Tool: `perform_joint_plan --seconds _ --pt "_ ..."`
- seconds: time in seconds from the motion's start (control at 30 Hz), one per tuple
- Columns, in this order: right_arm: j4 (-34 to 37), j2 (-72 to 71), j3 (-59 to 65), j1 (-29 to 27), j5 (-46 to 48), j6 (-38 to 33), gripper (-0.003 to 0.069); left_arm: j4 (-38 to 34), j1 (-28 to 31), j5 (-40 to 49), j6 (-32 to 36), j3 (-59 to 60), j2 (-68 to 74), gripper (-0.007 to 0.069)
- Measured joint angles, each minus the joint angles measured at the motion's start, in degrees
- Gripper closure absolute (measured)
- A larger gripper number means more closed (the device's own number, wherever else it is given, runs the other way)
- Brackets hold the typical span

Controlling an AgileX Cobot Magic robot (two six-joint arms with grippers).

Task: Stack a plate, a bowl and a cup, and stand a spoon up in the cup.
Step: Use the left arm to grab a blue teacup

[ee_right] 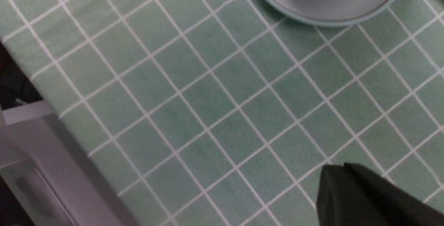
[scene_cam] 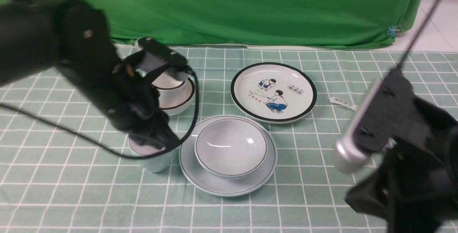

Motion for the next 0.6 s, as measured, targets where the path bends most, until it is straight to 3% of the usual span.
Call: perform_joint_plan --seconds 0.3,0.47,0.6 --pt "-0.04 -7.10 9.55 0.00 -0.20 4.92 0.0603 0.00 0.67 2.87 2.81 -5.80 9.40 0.0258" --pt "0.08 -7.56 10.35 0.00 -0.20 5.70 0.0598 0.00 0.67 2.81 2.92 -5.85 11.96 0.0252" --pt "0.10 -7.56 10.43 0.00 -0.53 5.70 0.0592 0.71 0.67 2.13 2.96 -5.91 14.05 0.0309"
